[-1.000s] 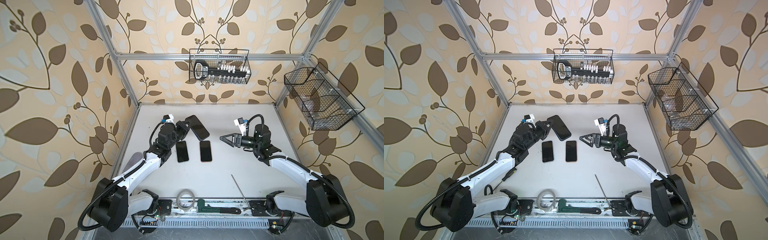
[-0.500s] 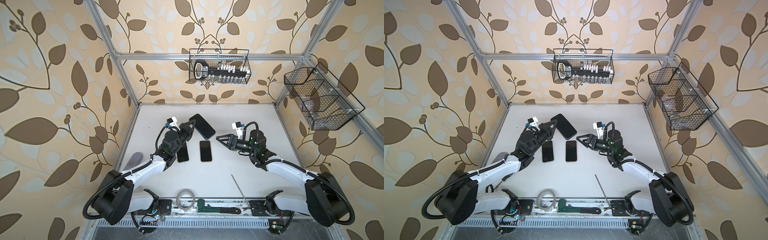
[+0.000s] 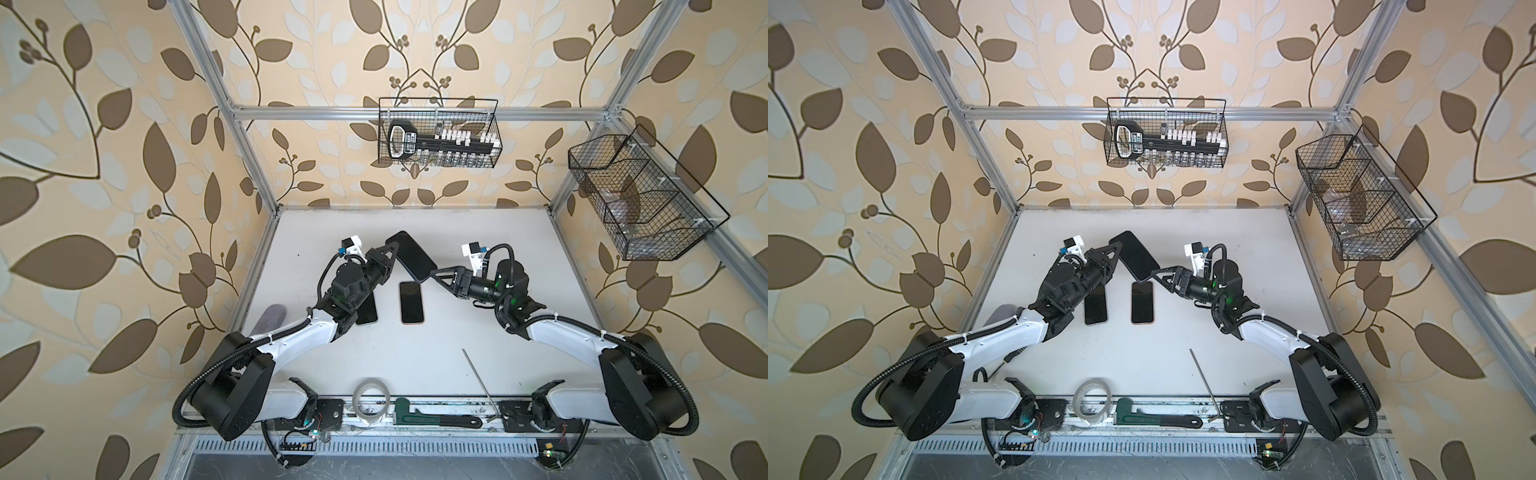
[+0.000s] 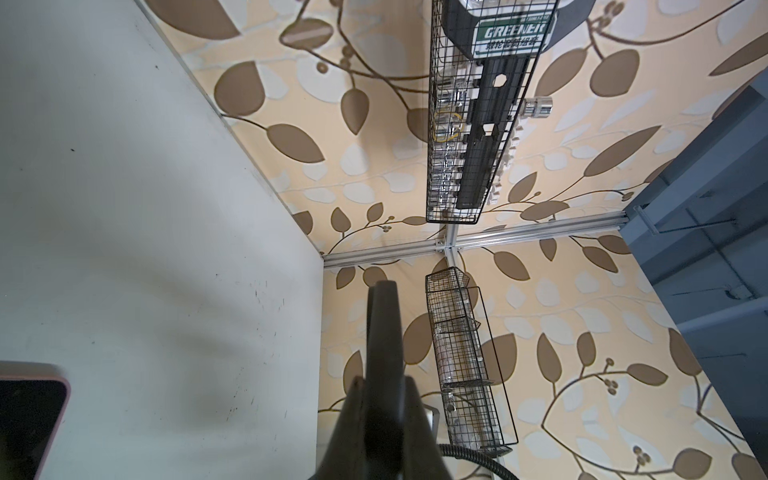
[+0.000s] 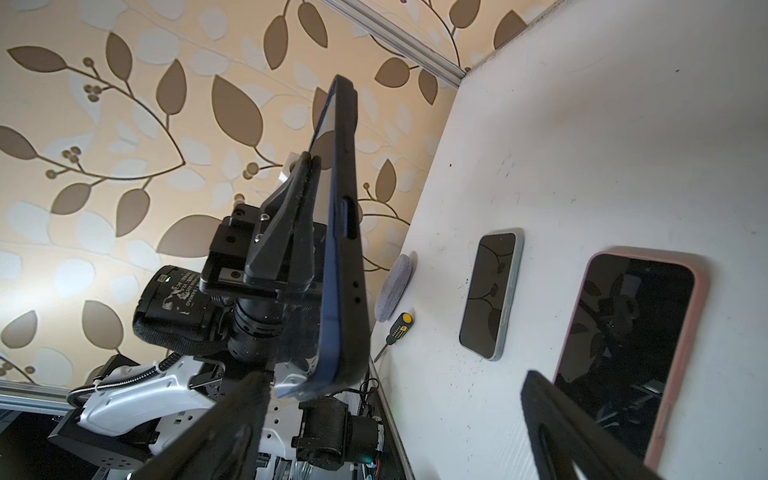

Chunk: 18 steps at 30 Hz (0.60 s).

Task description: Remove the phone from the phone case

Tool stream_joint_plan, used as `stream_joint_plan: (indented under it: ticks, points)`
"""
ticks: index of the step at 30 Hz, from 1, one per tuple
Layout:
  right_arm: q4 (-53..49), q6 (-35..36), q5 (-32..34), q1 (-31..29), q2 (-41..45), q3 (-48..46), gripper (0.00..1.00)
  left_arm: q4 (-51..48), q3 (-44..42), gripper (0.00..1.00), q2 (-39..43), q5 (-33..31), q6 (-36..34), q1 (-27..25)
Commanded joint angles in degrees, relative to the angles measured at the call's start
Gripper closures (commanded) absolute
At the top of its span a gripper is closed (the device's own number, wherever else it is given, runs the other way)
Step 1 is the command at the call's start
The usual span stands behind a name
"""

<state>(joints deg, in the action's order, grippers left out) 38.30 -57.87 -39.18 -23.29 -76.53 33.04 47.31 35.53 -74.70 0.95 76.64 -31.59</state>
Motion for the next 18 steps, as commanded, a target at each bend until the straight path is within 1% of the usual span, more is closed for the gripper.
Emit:
stream_joint_plan:
  ticks: [1,8,18]
  points:
    - [3.26,-0.93,0.25,-0.09,-0.3,-0.99,0.06,6.05,4.03,1.0,1.07,-1.03,0.26,-0.55]
    - [4.9,-1.2,0.49,0.35,0.26,-2.79,0.06,5.78,4.92,1.0,0.87,-0.53,0.0,-0.57]
    - [6.63,-1.67,-0.3,0.88,0.29,-2.8,0.07,5.07,5.21,1.0,1.0,0.02,0.09,-0.71]
